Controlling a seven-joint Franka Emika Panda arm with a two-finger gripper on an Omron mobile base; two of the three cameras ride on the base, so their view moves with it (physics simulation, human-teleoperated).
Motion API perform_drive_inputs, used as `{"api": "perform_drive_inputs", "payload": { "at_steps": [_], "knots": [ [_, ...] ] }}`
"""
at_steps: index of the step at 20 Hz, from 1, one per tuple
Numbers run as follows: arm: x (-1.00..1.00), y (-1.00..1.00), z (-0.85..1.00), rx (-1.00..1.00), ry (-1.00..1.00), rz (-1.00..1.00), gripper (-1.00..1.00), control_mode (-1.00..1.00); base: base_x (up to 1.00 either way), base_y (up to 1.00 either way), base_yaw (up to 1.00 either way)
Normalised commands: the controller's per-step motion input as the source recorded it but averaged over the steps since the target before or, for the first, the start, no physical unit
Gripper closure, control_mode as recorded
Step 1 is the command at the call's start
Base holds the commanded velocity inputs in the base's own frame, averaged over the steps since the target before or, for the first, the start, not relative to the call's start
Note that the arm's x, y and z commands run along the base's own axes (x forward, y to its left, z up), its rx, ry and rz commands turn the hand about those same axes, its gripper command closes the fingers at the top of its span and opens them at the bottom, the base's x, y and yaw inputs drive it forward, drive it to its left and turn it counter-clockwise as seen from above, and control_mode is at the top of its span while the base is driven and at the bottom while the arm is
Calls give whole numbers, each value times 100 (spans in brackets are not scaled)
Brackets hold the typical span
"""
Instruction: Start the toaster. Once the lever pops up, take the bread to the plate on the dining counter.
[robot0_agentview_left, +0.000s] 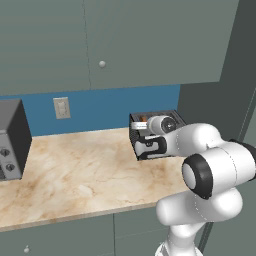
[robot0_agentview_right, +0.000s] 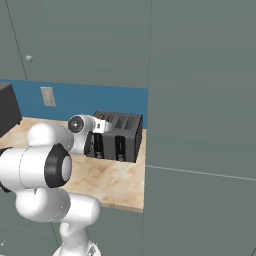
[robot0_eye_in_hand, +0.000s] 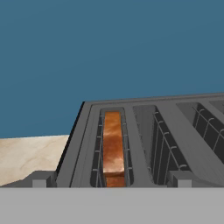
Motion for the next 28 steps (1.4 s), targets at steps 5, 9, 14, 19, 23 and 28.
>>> {"api": "perform_drive_inputs", "payload": {
  "at_steps": [5, 9, 14, 19, 23, 28],
  "knots": [
    [0, 0, 0, 0, 0, 0, -100, -100, 0, 0, 0],
    [0, 0, 0, 0, 0, 0, -100, -100, 0, 0, 0],
    [0, 0, 0, 0, 0, 0, -100, -100, 0, 0, 0],
    [0, 0, 0, 0, 0, 0, -100, -100, 0, 0, 0],
    [0, 0, 0, 0, 0, 0, -100, -100, 0, 0, 0],
    [0, 0, 0, 0, 0, 0, -100, -100, 0, 0, 0]
  ]
}}
